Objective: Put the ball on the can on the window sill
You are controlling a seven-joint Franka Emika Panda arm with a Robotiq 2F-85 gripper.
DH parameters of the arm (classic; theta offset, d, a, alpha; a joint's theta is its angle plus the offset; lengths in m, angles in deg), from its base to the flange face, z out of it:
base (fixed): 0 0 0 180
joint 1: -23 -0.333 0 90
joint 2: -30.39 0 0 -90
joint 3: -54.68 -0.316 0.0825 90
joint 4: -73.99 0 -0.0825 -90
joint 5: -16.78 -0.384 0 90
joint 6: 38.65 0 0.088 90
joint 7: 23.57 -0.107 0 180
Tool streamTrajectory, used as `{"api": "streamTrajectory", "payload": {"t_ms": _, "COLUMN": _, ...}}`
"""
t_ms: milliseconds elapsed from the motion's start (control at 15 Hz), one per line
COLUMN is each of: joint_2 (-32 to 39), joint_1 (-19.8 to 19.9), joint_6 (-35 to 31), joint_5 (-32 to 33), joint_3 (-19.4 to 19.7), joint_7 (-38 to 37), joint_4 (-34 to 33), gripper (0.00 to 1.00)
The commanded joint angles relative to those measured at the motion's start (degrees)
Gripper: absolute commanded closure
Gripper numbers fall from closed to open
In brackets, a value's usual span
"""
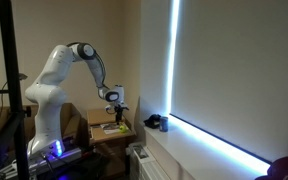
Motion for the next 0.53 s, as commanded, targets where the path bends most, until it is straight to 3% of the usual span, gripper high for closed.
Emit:
{"api": "streamTrajectory", "payload": {"t_ms": 0, "joint_2": 6.7, "joint_1": -3.3, "joint_6": -7.0, "joint_5": 1.5, "joint_3": 2.6, "joint_7": -5.6, "joint_4": -4.3, "gripper": 0.00}}
{"api": "streamTrajectory", "payload": {"t_ms": 333, "joint_2": 12.8, "joint_1": -3.4, "joint_6": -7.9, "joint_5": -0.8, "joint_3": 2.6, "joint_7": -10.3, "joint_4": -10.6, "gripper": 0.00}}
{"api": "streamTrajectory", "payload": {"t_ms": 467, "joint_2": 11.4, "joint_1": -2.7, "joint_6": -7.5, "joint_5": 0.0, "joint_3": 1.9, "joint_7": -9.3, "joint_4": -9.2, "gripper": 0.00}}
